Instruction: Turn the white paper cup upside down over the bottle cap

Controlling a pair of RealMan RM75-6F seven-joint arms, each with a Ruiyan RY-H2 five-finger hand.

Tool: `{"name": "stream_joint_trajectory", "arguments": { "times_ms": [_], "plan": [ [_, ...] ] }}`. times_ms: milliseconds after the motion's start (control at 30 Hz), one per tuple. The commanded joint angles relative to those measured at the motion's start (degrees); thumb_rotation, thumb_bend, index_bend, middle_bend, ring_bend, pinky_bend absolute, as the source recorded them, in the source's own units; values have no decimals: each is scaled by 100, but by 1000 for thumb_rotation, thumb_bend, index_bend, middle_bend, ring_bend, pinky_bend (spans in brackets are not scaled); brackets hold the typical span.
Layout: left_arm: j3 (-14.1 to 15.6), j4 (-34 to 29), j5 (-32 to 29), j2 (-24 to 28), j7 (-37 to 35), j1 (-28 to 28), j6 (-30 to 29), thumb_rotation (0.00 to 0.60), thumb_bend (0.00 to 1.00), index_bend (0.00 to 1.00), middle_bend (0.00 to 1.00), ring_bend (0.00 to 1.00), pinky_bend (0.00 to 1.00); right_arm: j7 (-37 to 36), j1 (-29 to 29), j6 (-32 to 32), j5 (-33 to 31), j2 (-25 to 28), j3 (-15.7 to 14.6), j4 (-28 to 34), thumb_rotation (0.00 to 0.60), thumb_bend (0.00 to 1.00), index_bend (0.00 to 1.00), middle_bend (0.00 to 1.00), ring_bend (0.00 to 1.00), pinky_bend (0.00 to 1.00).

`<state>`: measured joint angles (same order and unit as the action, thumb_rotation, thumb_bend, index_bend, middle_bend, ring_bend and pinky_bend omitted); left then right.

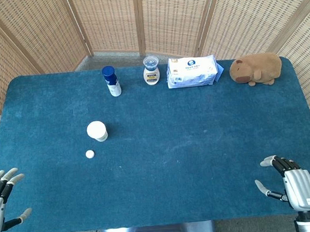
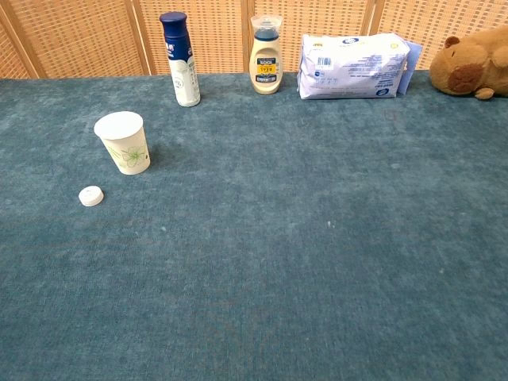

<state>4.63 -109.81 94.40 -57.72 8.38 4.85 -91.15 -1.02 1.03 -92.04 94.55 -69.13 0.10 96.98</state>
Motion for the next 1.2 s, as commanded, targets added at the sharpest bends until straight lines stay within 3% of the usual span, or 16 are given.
{"name": "stream_joint_trajectory", "arguments": {
  "times_ms": [33, 233, 400, 600, 667, 900, 1067, 1200],
  "plan": [
    [-7, -7, -48, -29, 15, -35, 85, 504, 160, 194, 153, 50, 68, 14, -17, 41, -24, -9, 4, -1, 420, 318, 395, 370, 381, 378],
    [-60, -48, -90, 15, -41, -104, 152, 503, 159, 195, 157, 51, 68, -14, -29, 37, -9, -49, 12, -13, 420, 319, 396, 370, 381, 378],
    [-167, -153, -210, 141, -508, -301, 380, 503, 159, 194, 158, 50, 68, -69, 9, -24, -14, -43, 6, -50, 421, 318, 395, 370, 386, 378],
    [-409, -212, -702, 409, -936, -808, 1156, 499, 158, 195, 158, 50, 68, -163, 71, -145, -13, -13, 12, -107, 419, 319, 395, 370, 389, 379],
    [-619, -254, -1031, 586, -980, -1179, 1667, 500, 158, 195, 158, 50, 68, -211, 90, -170, -9, 8, 1, -142, 420, 319, 395, 370, 389, 379],
    [-1010, -104, -1830, 552, -256, -2030, 2740, 505, 160, 195, 158, 50, 69, -316, 137, -221, -83, 3, 22, -240, 423, 318, 395, 370, 389, 379],
    [-1296, 247, -2673, 37, 473, -2673, 3325, 499, 159, 195, 158, 50, 68, -338, 169, -237, -132, -22, 28, -302, 420, 318, 396, 370, 389, 379],
    [-1464, 536, -3091, -332, 1061, -3104, 3469, 501, 163, 195, 158, 49, 68, -324, 202, -297, -166, -14, 59, -303, 419, 318, 396, 370, 389, 379]
  ]
}}
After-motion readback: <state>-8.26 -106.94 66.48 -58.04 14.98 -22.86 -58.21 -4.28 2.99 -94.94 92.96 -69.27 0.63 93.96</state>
